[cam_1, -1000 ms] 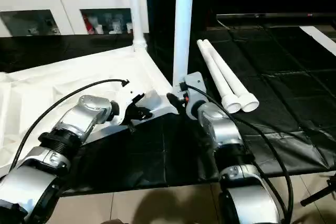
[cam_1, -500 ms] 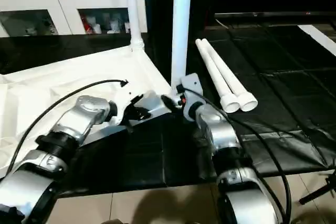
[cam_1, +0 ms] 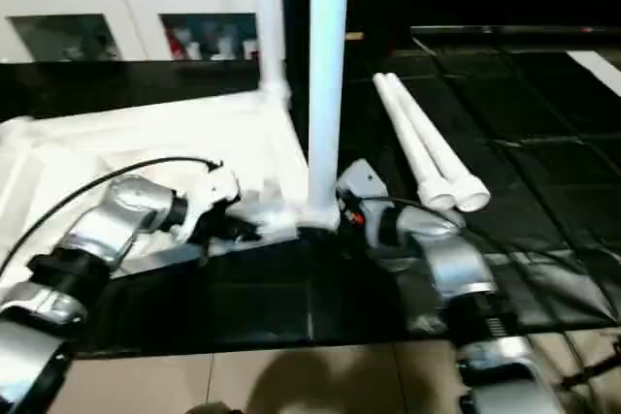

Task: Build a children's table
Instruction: Rotate leg to tighten

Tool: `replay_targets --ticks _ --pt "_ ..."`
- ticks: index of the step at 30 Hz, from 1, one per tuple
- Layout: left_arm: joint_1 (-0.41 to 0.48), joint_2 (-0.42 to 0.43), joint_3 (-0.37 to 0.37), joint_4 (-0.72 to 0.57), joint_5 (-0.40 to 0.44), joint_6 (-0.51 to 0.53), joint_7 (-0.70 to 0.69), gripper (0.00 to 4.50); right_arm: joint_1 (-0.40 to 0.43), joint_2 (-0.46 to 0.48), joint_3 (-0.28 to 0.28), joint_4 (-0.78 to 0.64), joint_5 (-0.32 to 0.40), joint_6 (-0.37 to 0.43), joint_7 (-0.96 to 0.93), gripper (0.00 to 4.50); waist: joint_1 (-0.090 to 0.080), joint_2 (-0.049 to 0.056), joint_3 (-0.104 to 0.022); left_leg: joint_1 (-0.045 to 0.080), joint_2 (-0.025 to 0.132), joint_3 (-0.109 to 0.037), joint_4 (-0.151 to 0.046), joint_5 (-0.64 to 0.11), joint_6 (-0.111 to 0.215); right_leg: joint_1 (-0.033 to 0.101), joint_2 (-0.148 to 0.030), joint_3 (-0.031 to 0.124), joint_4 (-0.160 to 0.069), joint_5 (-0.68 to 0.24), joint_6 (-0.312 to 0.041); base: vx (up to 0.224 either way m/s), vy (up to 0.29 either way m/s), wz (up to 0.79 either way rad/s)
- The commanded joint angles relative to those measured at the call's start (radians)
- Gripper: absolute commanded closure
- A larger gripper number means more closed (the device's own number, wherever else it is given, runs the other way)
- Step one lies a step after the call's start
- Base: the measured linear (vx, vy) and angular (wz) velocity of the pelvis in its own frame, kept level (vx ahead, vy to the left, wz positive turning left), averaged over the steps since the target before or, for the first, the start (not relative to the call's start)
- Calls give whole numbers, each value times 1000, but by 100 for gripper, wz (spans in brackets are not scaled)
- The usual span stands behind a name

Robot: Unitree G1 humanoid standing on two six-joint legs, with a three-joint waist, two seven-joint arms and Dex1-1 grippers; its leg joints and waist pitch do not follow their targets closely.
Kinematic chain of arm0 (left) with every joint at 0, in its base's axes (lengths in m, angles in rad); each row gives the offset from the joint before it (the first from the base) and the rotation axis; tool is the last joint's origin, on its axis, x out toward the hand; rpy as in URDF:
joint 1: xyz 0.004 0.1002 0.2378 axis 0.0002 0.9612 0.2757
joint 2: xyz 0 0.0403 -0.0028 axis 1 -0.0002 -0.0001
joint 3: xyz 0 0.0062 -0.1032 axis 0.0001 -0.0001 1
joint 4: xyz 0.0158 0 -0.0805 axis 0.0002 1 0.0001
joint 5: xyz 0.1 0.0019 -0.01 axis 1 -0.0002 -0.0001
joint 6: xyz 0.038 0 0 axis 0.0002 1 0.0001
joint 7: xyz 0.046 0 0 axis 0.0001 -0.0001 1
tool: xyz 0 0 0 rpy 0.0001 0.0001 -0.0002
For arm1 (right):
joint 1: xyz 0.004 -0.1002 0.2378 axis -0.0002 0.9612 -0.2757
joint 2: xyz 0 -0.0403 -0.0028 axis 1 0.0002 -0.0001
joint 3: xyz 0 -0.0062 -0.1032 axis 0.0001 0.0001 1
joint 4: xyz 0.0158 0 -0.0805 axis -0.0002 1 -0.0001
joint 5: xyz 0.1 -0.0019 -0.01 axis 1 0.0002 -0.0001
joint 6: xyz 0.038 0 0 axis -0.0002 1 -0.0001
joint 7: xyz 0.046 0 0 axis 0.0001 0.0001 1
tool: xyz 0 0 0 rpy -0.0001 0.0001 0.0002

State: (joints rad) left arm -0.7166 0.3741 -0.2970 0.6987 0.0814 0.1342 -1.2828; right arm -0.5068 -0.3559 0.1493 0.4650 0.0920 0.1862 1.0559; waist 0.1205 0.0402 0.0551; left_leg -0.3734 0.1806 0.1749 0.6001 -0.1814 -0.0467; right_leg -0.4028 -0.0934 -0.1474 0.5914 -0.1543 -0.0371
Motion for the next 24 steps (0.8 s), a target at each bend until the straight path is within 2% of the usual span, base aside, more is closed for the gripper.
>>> replay_targets --ticks 1,5,6,8,13,14,18,19,24 --pt "-21 9 -18 -50 -18 -46 -57 450 4 -22 14 -35 28 8 68 2 1 -3 -77 17 62 -20 -66 -220 63 58 -82 70 -78 -310 -154 0 0 0" --pt "-24 28 -35 -40 -13 -75 -109 450 -1 -56 18 -54 41 13 132 2 9 -4 -78 15 63 -21 -66 -218 61 59 -83 71 -76 -309 -150 0 0 0" --pt "-18 49 -55 -46 -11 -98 -167 450 -15 -77 22 -56 56 10 180 2 13 -5 -77 15 62 -20 -66 -215 60 58 -84 72 -77 -314 -149 0 0 0" --pt "-11 64 -72 -54 -6 -113 -197 450 -26 -83 26 -51 70 13 214 2 18 -5 -78 15 64 -20 -66 -209 63 58 -84 72 -75 -309 -150 0 0 0" --pt "-3 73 -82 -60 -6 -129 -220 450 -34 -84 44 -43 82 22 269 2 21 -8 -78 16 66 -21 -67 -216 56 56 -84 72 -74 -319 -154 0 0 0" --pt "-2 73 -82 -61 -7 -132 -224 450 -35 -84 46 -43 86 22 277 28 21 -8 -78 16 65 -20 -67 -218 53 57 -84 72 -75 -324 -154 0 0 0" --pt "-3 74 -83 -60 -9 -136 -230 450 -36 -82 47 -40 100 36 298 49 22 -8 -78 16 65 -21 -67 -210 53 57 -85 72 -74 -328 -149 0 0 0" --pt "-3 75 -84 -59 -9 -139 -231 450 -36 -81 48 -40 104 41 306 75 22 -8 -78 16 64 -21 -66 -210 54 57 -84 72 -75 -327 -149 0 0 0" --pt "-4 77 -88 -55 -11 -145 -236 450 -34 -78 53 -37 117 55 327 101 22 -8 -79 15 65 -21 -66 -204 54 57 -85 72 -74 -324 -149 0 0 0"
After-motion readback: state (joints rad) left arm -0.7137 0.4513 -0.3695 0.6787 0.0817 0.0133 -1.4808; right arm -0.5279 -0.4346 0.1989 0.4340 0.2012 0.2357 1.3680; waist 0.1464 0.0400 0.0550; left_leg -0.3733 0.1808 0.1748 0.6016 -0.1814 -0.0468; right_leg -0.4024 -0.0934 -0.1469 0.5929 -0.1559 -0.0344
